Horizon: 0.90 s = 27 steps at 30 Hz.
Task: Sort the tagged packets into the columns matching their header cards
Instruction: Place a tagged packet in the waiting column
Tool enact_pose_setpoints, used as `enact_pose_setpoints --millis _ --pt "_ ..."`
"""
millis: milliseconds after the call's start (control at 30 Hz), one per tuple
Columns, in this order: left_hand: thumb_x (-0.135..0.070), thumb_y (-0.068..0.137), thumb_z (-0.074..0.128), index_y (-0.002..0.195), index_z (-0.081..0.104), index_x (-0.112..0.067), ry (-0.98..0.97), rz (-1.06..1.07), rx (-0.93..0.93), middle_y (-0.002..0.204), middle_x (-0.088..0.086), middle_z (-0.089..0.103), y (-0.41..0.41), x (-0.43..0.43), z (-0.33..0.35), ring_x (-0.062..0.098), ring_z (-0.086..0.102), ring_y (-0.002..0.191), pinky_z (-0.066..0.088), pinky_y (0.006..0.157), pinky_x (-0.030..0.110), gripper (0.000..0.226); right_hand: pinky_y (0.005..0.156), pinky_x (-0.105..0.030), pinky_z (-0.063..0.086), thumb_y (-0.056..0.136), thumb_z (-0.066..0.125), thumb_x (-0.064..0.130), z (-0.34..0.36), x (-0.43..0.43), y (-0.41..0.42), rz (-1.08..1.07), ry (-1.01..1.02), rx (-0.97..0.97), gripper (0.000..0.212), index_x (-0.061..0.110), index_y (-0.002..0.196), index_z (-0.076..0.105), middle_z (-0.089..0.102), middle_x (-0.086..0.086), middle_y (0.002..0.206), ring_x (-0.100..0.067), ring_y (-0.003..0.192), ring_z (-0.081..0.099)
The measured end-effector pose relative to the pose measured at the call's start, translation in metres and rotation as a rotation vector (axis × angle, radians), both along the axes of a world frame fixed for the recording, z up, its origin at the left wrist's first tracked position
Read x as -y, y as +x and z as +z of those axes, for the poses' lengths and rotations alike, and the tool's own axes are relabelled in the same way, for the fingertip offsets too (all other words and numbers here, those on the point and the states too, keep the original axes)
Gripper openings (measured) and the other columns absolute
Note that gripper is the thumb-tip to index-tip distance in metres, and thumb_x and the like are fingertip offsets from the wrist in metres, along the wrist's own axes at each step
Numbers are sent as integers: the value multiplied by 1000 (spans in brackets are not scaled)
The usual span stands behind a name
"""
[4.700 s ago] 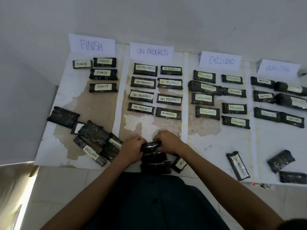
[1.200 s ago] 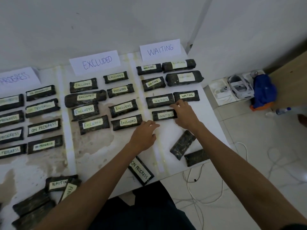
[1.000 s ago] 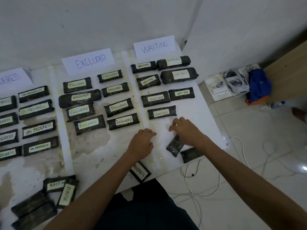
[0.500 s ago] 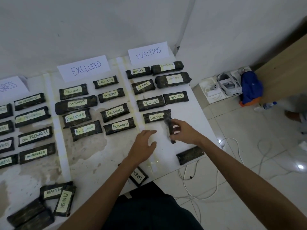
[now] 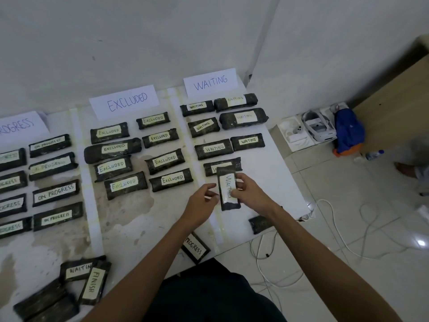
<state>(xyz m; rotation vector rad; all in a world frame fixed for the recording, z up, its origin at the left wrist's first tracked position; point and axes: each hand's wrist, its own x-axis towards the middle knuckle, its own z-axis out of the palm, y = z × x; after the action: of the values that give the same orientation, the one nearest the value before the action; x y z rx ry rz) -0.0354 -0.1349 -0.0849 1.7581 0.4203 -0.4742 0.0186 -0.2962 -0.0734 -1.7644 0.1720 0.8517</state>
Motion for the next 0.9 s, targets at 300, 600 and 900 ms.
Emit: enact_pose_setpoints --millis 300,600,900 --pt "-6 91 54 110 51 -10 -228 273 -69 96 11 65 -6 -19 2 19 68 73 57 69 28 20 69 -18 50 72 75 22 0 -20 -11 382 -266 448 64 24 128 46 47 4 108 -14 102 54" --pt "-15 90 55 115 53 -15 -102 116 -8 99 4 62 25 9 3 13 60 78 50 64 19 24 82 -40 42 73 67 9 -1 15 33 585 -801 843 61 12 130 47 55 -10 120 -30 103 53" --pt "-11 88 54 120 52 -10 228 -263 205 115 5 55 68 48 -21 16 49 102 39 87 24 32 91 -44 40 79 62 4 -28 76 123 695 -1051 723 56 16 132 47 51 -10 130 -31 113 51"
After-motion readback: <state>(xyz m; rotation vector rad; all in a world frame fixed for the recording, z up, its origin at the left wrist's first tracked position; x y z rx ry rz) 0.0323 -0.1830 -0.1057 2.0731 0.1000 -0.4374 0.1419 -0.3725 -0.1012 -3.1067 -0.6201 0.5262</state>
